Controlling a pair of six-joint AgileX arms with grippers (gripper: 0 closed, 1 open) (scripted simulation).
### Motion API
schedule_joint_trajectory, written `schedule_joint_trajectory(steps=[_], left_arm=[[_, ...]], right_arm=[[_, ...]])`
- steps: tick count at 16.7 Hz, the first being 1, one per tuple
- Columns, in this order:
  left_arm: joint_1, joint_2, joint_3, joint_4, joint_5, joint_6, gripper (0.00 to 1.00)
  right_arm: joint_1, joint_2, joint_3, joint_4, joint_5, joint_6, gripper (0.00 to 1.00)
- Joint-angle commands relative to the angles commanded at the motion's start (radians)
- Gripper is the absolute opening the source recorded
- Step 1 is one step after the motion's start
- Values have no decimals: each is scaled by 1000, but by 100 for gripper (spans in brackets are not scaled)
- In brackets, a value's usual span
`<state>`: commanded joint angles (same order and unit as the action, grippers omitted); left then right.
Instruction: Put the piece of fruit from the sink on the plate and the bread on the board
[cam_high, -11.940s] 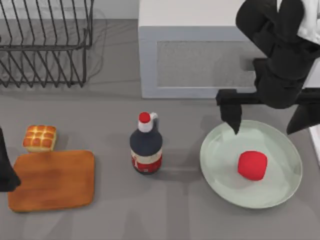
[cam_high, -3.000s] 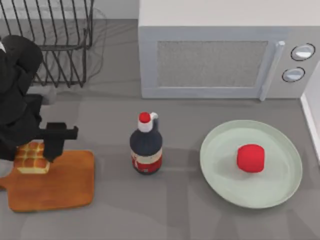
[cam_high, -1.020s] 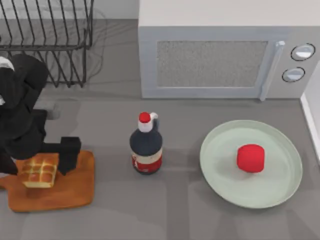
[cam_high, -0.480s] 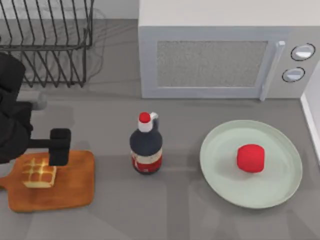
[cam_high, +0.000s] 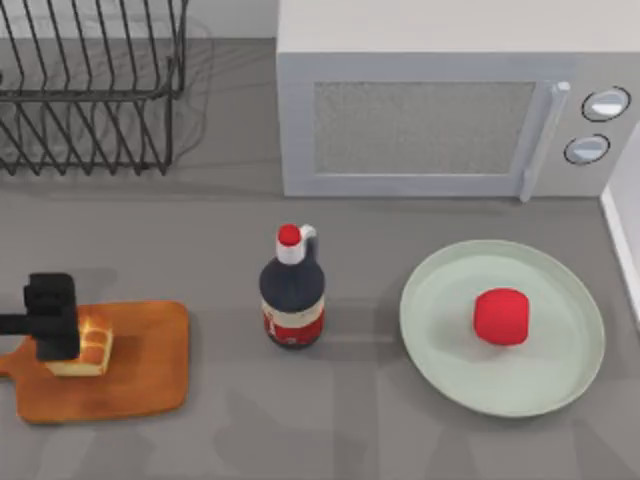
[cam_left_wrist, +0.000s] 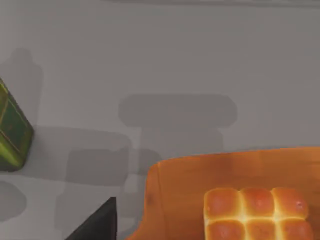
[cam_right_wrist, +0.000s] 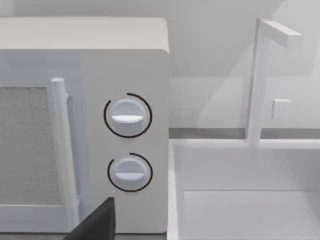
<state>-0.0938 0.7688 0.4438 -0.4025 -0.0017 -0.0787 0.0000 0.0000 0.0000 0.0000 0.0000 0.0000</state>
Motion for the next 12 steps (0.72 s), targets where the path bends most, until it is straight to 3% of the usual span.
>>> schedule_joint_trajectory(steps=[6,12], left_arm=[[59,-546,-294,239,1,51,100],[94,-768,-443,402,2,79,100]], right_arm=[[0,0,0,0,0,0,100],[0,0,0,0,0,0,100]])
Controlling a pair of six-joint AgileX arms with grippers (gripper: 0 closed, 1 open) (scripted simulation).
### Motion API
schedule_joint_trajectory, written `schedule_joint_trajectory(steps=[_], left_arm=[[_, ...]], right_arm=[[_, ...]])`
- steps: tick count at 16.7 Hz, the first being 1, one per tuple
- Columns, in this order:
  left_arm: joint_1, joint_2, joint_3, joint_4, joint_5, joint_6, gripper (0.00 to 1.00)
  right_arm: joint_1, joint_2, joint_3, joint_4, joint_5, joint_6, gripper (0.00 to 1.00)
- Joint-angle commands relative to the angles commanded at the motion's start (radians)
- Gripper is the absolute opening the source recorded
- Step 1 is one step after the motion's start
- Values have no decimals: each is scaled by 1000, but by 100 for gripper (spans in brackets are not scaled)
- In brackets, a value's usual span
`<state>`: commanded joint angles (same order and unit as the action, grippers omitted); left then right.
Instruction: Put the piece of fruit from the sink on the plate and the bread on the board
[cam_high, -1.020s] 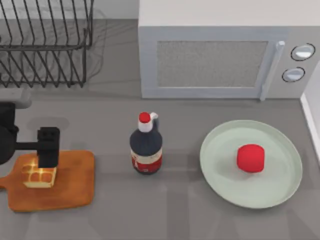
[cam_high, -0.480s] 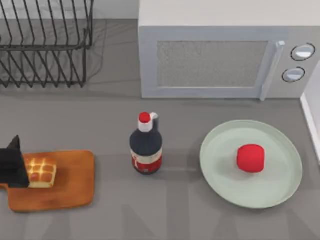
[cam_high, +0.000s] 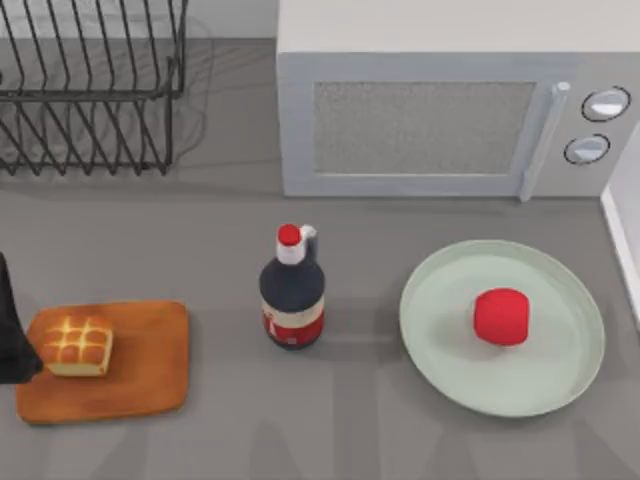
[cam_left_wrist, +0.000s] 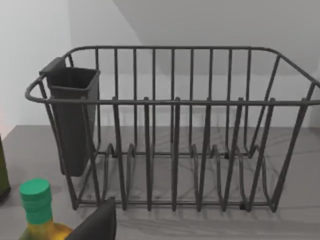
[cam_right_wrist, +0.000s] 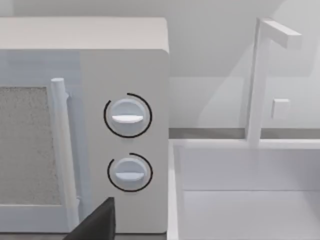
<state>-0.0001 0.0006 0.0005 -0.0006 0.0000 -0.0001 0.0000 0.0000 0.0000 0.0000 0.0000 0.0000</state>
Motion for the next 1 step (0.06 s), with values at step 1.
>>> schedule_joint_trajectory(steps=[1], left_arm=[[0,-1,0,1,0,0,100]], right_arm=[[0,0,0,0,0,0,100]])
